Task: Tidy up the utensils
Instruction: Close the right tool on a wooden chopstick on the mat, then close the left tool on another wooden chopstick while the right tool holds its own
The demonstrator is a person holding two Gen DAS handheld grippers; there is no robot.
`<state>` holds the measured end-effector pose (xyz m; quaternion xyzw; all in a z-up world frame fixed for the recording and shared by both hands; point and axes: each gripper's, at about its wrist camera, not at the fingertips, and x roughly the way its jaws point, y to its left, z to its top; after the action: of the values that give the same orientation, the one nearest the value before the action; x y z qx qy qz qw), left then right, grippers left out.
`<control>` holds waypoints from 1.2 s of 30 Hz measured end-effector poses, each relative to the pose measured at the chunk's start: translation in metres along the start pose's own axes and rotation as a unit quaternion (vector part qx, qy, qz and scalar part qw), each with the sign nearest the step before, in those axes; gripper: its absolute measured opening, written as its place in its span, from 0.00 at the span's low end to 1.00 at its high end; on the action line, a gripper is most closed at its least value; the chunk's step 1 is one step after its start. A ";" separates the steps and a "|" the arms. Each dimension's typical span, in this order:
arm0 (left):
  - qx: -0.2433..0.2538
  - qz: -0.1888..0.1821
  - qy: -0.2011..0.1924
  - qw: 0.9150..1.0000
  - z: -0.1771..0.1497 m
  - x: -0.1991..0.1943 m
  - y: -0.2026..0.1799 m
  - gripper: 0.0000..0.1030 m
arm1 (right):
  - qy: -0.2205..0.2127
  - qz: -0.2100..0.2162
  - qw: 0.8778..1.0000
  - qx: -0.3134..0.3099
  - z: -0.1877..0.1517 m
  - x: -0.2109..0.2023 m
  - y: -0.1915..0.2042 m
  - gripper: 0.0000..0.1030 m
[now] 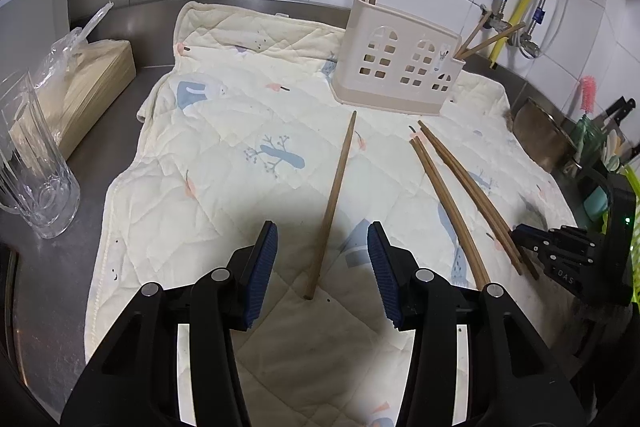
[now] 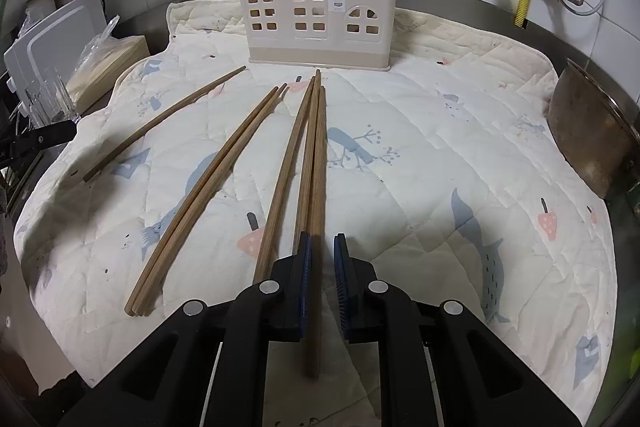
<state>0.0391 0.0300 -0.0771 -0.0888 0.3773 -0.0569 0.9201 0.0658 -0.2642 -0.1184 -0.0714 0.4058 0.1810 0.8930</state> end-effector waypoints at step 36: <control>0.022 0.015 0.053 0.998 -0.004 0.062 -0.008 0.21 | -0.066 0.002 0.998 0.014 0.006 -0.045 -0.003 0.07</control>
<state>0.0800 0.0114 -0.1206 -0.0594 0.4253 -0.0561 0.9014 0.0439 -0.2768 -0.0808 -0.0465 0.3485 0.1814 0.9184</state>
